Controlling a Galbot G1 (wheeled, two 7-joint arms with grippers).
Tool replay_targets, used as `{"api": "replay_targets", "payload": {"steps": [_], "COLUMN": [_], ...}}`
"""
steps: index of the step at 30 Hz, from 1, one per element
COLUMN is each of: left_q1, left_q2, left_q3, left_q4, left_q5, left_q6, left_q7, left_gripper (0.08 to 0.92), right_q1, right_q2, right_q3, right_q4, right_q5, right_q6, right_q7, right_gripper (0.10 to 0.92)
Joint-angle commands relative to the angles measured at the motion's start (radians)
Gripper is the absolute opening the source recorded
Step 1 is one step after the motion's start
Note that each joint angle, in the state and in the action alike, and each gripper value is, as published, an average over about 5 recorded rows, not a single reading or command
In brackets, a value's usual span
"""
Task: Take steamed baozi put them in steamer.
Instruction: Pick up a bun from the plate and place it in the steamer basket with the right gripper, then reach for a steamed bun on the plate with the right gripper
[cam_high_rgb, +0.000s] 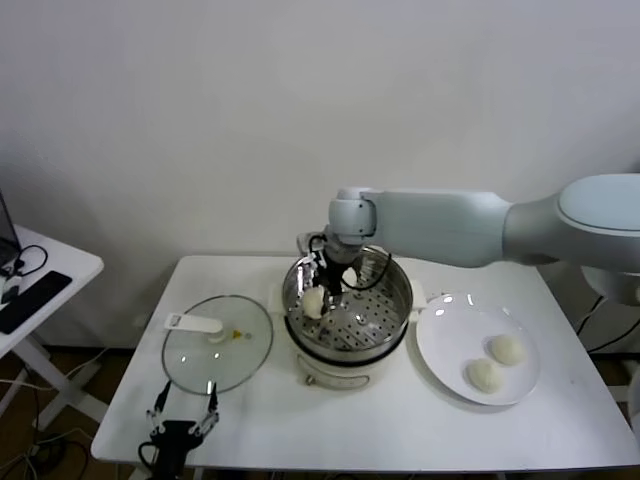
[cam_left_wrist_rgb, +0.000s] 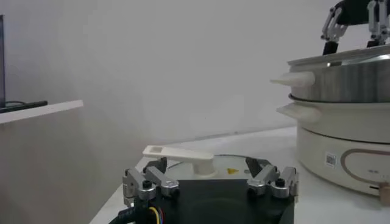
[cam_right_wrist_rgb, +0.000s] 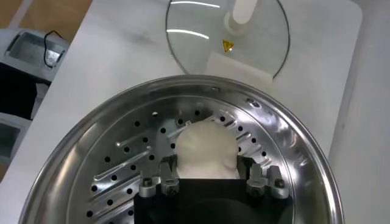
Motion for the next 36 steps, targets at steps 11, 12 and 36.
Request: {"api": "replay_targets", "payload": {"steps": [11,12,36], "left_q1": [0.002,0.002,0.014], "left_q2": [-0.001,-0.001,0.014], "left_q3": [-0.002,-0.002,0.003], "left_q4": [-0.001,-0.002,-0.009], "left_q5": [0.0,0.0,0.012], "left_q6": [-0.007,-0.007,-0.017], "left_q7": [-0.007,-0.007,-0.009], "left_gripper": [0.823,0.823,0.823], "right_q1": [-0.041,-0.041,0.411], "right_q2": [0.03,0.029,-0.485], "right_q3": [0.005,0.006,-0.254], "right_q4": [-0.048,-0.048,0.301], "right_q5": [-0.036,-0.035,0.122], "right_q6": [0.023,0.023,0.15], "right_q7": [0.001,0.003,-0.201], "right_gripper": [0.663,0.67,0.823]}}
